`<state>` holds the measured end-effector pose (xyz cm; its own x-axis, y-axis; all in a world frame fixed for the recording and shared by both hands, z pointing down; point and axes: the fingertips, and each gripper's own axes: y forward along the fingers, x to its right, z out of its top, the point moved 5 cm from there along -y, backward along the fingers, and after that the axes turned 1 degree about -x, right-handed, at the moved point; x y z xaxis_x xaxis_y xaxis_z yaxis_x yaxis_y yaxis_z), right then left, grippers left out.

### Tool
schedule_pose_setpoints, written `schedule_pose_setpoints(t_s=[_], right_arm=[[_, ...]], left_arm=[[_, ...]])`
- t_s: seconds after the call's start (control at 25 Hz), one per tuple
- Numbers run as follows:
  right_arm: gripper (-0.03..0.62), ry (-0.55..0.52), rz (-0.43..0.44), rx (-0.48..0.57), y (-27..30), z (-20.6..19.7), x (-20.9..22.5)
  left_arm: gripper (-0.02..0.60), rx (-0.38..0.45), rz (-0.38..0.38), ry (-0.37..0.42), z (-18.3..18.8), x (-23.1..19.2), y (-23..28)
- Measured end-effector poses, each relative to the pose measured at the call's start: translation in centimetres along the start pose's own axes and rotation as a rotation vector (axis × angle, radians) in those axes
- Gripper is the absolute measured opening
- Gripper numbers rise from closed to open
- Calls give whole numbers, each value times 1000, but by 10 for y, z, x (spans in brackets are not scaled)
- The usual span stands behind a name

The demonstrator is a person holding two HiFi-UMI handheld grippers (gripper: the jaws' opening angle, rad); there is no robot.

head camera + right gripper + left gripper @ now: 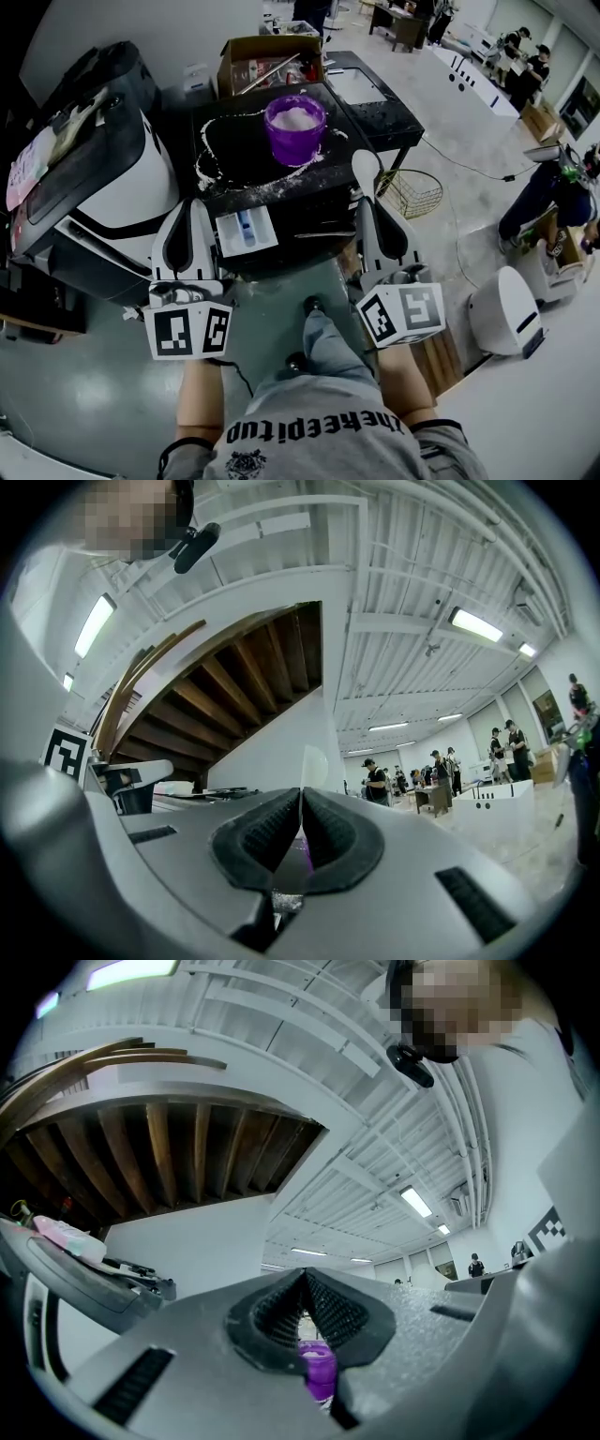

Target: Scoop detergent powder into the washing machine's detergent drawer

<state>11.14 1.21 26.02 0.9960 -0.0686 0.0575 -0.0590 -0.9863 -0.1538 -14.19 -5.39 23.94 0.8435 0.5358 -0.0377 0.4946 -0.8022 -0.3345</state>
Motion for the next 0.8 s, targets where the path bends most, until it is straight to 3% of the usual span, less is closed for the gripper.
schedule_pose_setpoints(t_s=[0.8], right_arm=[[8,36,82,-54,167,-14,81]], left_arm=[[3,18,64,46,-37,-23,151]])
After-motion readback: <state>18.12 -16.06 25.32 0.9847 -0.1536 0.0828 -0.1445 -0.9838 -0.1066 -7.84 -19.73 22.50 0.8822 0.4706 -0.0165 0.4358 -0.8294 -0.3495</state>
